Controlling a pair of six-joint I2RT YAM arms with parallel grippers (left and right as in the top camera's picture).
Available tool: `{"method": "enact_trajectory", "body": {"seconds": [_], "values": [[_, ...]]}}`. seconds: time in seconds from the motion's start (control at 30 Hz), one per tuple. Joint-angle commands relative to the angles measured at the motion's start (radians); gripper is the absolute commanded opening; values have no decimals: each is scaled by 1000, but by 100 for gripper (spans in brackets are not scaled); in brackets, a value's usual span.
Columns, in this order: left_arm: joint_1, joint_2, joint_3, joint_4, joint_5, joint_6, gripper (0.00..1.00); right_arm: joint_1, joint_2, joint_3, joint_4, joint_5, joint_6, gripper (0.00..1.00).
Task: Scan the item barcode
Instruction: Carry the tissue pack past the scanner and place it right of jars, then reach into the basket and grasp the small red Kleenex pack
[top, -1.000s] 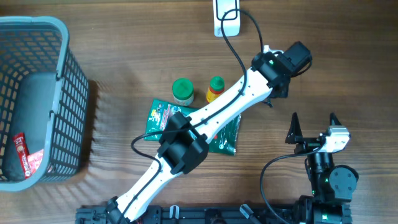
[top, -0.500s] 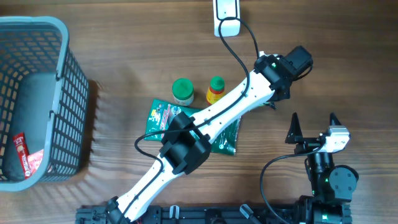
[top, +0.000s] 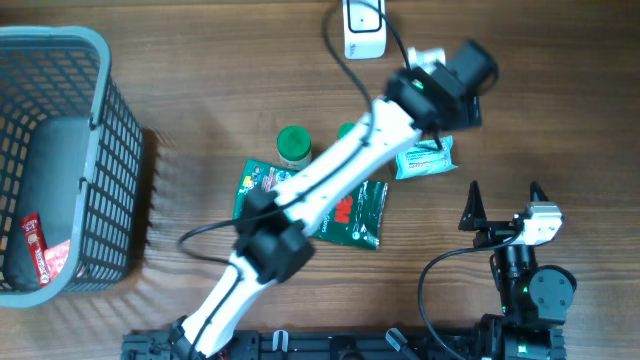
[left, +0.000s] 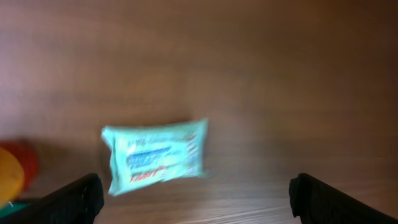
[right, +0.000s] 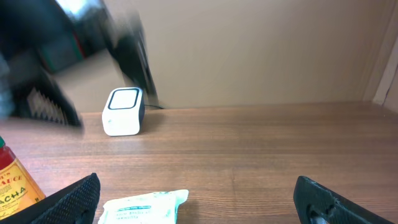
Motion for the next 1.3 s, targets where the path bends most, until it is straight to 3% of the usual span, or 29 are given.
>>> {"method": "enact_trajectory", "body": {"seconds": [0.0, 0.2, 0.4, 0.63, 0.7, 0.8, 0.93, 1.07, 1.27], "values": [[79, -192, 11, 34, 18, 106, 100, -3, -5, 0, 3, -5, 11, 100], [264, -406, 11, 2, 18, 121, 100, -3, -5, 0, 2, -5, 11, 100], [555, -583, 11, -188, 18, 117, 100, -2, -5, 0, 2, -5, 11, 100], [1010, -680, 11, -322, 3, 115, 100, -3, -5, -1, 2, -5, 11, 100], [1207, -665, 11, -443, 3, 54, 100, -3, -5, 0, 2, -5, 11, 100], [1365, -640, -11, -563, 18, 25, 100, -3, -5, 0, 3, -5, 11, 100], [1472, -639, -222, -560, 33, -60, 100, -3, -5, 0, 2, -5, 12, 100], [1503, -639, -505, -502, -49, -153, 100, -3, -5, 0, 2, -5, 11, 99], [1572, -639, -913, -245, -79, -202, 100, -3, -5, 0, 2, -5, 11, 100]]}}
